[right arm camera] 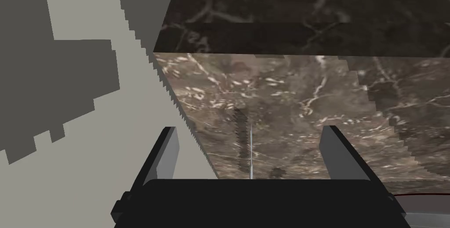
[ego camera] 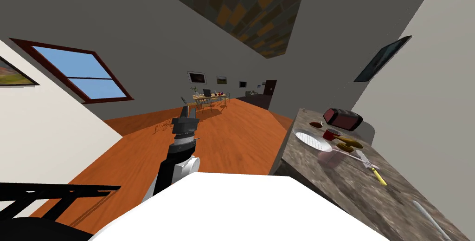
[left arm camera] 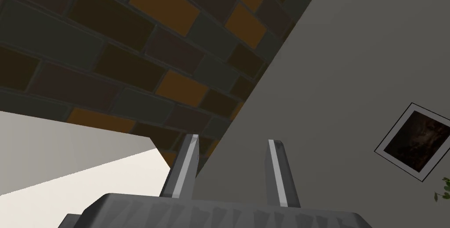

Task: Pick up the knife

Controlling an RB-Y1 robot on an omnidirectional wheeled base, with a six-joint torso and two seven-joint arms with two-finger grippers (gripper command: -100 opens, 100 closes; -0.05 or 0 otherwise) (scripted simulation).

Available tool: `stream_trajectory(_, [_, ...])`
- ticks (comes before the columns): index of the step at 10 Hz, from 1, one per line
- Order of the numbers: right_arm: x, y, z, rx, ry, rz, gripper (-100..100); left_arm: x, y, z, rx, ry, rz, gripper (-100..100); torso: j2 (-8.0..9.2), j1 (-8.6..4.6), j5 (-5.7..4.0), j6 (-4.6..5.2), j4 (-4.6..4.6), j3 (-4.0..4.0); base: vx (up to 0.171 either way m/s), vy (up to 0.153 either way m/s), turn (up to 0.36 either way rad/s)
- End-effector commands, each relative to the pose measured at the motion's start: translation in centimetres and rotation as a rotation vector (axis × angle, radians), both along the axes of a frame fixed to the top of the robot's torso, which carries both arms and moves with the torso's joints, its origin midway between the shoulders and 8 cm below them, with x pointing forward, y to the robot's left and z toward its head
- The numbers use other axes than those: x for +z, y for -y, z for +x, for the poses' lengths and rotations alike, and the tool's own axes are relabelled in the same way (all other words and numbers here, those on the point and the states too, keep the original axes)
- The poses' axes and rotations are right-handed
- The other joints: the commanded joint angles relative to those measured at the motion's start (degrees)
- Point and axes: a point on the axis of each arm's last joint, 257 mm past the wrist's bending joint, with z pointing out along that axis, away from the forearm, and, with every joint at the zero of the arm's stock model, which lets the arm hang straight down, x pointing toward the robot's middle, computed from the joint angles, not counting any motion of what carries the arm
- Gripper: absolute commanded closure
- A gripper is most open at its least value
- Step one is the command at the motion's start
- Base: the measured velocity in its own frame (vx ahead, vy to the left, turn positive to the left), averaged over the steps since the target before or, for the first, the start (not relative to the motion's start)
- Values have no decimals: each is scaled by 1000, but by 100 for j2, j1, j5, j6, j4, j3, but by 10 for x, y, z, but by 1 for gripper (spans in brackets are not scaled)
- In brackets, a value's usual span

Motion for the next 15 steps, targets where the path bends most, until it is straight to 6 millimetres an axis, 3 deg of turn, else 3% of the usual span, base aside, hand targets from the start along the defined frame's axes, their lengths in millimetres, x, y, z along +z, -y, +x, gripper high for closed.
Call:
stream_trajectory(1, [2,9,-11,-10,-29,-28,-100,0,0,0,0,0,0,0,0,0,0,0,0,0,106,-216,250])
stream_trajectory(5, [2,11,-19,-21,-43,-42,-100,0,0,0,0,0,0,0,12,23,4,5,2,6,96,-161,144])
stream_trajectory(6, [3,12,-19,-21,-44,-44,0,0,0,0,0,0,0,0,32,57,10,11,7,18,9,-17,0])
stream_trajectory(7, [0,10,-41,-55,-42,-41,-100,0,0,0,0,0,0,0,47,84,18,12,11,27,1,-8,228])
stream_trajectory(8, [0,10,-41,-55,-42,-41,-100,0,0,0,0,0,0,0,55,93,21,8,12,31,-3,-11,114])
stream_trajectory(9, [-5,5,-62,-86,-39,-33,-100,0,0,0,0,0,0,0,58,95,22,14,13,33,-6,-6,158])
stream_trajectory(10, [-3,7,-63,-87,-41,-38,-100,0,0,0,0,0,0,0,61,97,22,11,14,35,-6,-7,100])
stream_trajectory(13, [-8,-5,-126,-175,-41,-38,-100,0,0,0,0,0,0,0,62,95,21,8,14,36,-10,-10,291])
stream_trajectory(14, [-10,-7,-128,-180,-39,-34,-100,0,0,0,0,0,0,0,62,93,22,8,14,35,-4,-19,74])
stream_trajectory(15, [-12,-13,-149,-208,-40,-35,-100,0,0,0,0,0,0,0,62,93,21,18,15,36,-2,-8,165])
